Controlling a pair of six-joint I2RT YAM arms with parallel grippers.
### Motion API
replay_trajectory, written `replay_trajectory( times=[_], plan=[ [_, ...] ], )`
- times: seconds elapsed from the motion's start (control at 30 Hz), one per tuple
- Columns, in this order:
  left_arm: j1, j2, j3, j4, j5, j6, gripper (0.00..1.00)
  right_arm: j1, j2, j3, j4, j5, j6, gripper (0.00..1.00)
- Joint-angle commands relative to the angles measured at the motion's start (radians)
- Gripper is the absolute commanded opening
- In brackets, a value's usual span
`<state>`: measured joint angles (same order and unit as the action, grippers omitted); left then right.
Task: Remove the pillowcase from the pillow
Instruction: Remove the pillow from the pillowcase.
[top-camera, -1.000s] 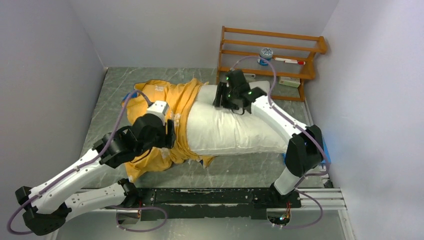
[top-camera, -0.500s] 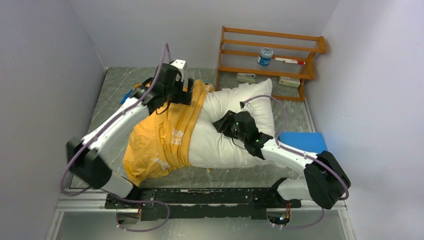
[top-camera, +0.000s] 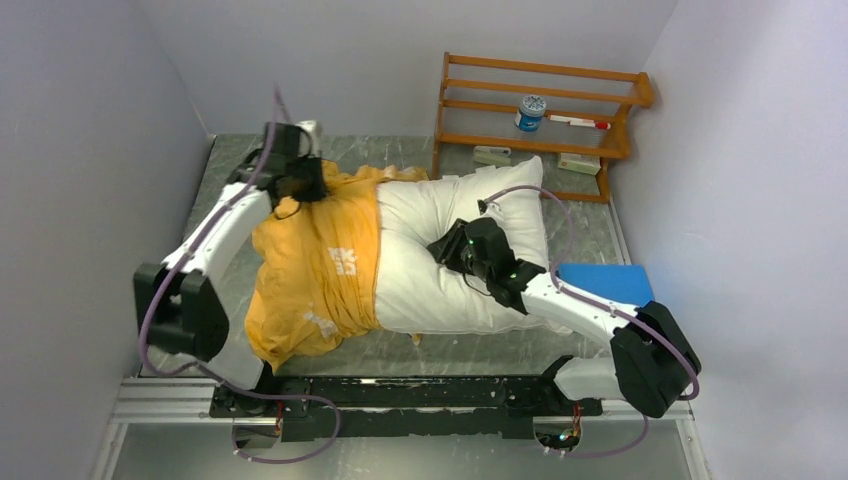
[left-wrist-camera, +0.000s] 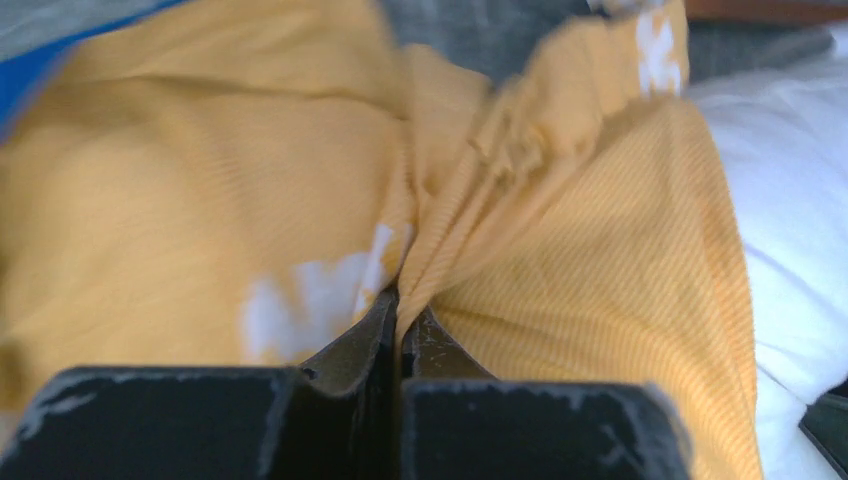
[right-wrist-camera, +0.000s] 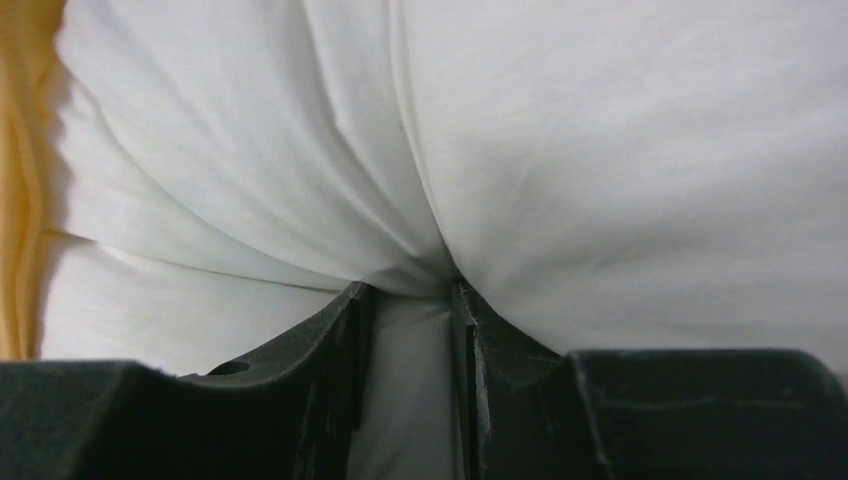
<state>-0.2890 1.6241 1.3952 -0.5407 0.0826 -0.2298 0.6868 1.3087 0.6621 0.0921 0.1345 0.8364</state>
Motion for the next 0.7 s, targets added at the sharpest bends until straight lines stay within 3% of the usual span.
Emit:
replay_trajectory(
  times=[0.0,0.1,0.23,0.4,0.6,0.67],
  plan=[
    [0.181,-0.153,-0.095,0.001,-0.084,-0.011,0.05,0.043,0.069,-0.15,-0.396,-0.129,0.009,0.36],
    [0.186,-0.19,-0.123,0.019,0.058,0.029,0.05,0.044,0.061,-0.106,-0.413,-0.168,-0.02,0.37],
    [0.157,-0.25,-0.179,0.091,0.29,0.035,0.05,0.043,-0.017,0.095,-0.519,-0.206,-0.092,0.45],
    [0.043,-0.336,-0.205,0.107,0.217,0.071,0.05,0.045,-0.097,0.444,-0.619,-0.191,-0.21,0.77],
    [-0.046,-0.469,-0.253,0.125,0.186,0.058,0.05,0.041,0.042,0.797,-0.785,0.192,-0.249,0.98],
    [-0.075,-0.525,-0.29,0.145,0.18,0.043,0.05,0.038,0.138,0.905,-0.86,0.331,-0.205,1.0]
  ],
)
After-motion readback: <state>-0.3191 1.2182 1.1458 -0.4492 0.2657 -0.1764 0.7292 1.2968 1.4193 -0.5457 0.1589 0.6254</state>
